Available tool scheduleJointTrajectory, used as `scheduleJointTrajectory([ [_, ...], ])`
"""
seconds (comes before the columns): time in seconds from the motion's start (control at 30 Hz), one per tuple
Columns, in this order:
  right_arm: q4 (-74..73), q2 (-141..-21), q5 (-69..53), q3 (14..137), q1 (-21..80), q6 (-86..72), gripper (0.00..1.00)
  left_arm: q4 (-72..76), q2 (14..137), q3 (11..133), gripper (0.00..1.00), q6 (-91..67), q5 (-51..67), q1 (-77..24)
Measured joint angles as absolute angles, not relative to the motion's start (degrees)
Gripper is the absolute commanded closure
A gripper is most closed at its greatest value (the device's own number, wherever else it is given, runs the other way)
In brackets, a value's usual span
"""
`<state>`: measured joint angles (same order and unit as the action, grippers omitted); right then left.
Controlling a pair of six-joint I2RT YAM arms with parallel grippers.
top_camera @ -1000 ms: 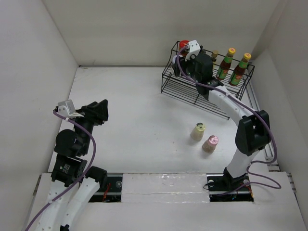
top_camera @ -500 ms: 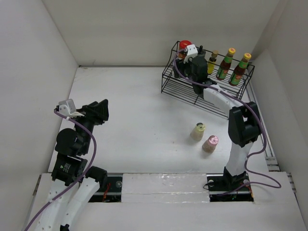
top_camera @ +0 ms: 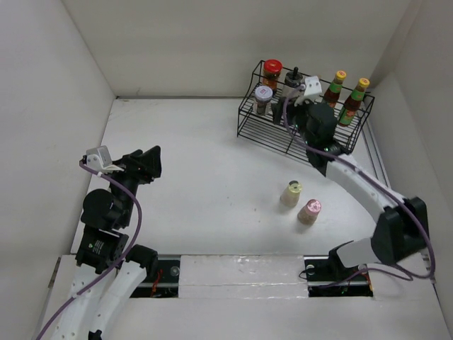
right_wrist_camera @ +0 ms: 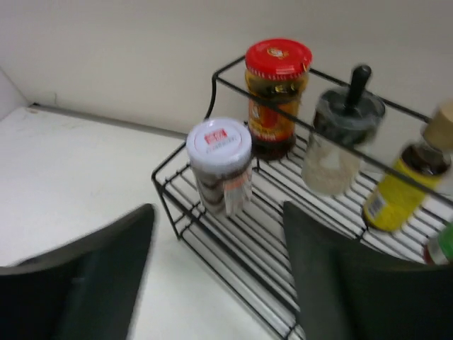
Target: Organize the condiment bottles
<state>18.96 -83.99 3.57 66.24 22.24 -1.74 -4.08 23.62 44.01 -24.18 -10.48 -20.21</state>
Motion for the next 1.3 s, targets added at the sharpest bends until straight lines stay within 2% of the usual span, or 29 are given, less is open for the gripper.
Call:
scheduleJointTrajectory([
  [0.03,19.0,-80.2,4.4,62.4,22.8,-2.4,0.64,-4.1,23.6,44.0,0.41,-24.2,-10.5,-20.2],
  [0.07,18.9,-77.0,5.3,58.8,23.6,-2.9,0.72,-4.1,23.5,44.0,0.44,-24.2,-10.5,-20.2],
  [0.13,18.0,-71.6,7.4,52.0,25.7,-4.5,0.75,-4.1,23.3,44.0,0.54,-24.2,-10.5,-20.2],
  [0.17,16.5,-69.6,8.4,49.3,26.9,-5.3,0.69,-4.1,23.3,44.0,0.57,-24.1,-10.4,-20.2],
  [0.23,11.4,-65.9,10.2,44.0,29.1,-7.0,0.5,-4.0,23.1,44.0,0.61,-24.1,-10.2,-20.2],
  [0.27,7.3,-64.1,10.9,42.0,30.0,-8.0,0.3,-4.0,23.0,44.0,0.61,-24.1,-10.1,-20.2],
  [0.3,3.3,-62.3,11.7,40.6,30.6,-9.2,0.22,-3.9,22.9,44.0,0.61,-24.1,-10.0,-20.2],
  [0.4,-8.5,-56.9,14.1,39.0,31.0,-12.2,0.07,-3.6,22.8,44.0,0.61,-24.1,-9.6,-20.2],
  [0.47,-13.9,-53.6,15.1,39.0,31.0,-14.3,0.03,-3.6,22.8,44.0,0.59,-24.1,-9.3,-20.2],
  [0.57,-19.1,-51.1,15.2,39.0,31.1,-16.3,0.02,-3.4,22.8,44.0,0.56,-24.1,-9.1,-20.2],
  [0.73,-23.8,-54.3,14.5,39.0,30.8,-16.7,0.03,-3.2,22.8,44.0,0.55,-24.1,-9.0,-20.2],
  [0.8,-24.5,-56.8,13.9,39.0,30.7,-16.5,0.07,-3.2,22.8,44.0,0.55,-24.1,-9.0,-20.2],
  [0.93,-24.5,-60.8,13.5,39.0,30.7,-15.5,0.23,-3.2,22.7,44.0,0.54,-24.1,-8.7,-20.2],
  [0.97,-24.3,-61.3,13.5,39.0,30.7,-15.1,0.35,-3.2,22.7,44.0,0.54,-24.1,-8.6,-20.2],
  [1.07,-23.4,-62.5,13.6,39.1,30.7,-14.5,0.47,-3.2,22.7,44.0,0.54,-24.1,-8.5,-20.2],
  [1.1,-23.0,-62.7,13.8,39.1,30.7,-14.3,0.56,-3.2,22.7,44.0,0.54,-24.1,-8.5,-20.2],
  [1.2,-22.7,-63.2,14.9,39.8,30.7,-13.3,0.64,-3.2,22.7,44.0,0.54,-24.1,-8.4,-20.2],
  [1.3,-23.0,-63.4,16.1,42.1,30.7,-12.1,0.66,-3.2,22.7,44.0,0.54,-24.1,-8.4,-20.2],
])
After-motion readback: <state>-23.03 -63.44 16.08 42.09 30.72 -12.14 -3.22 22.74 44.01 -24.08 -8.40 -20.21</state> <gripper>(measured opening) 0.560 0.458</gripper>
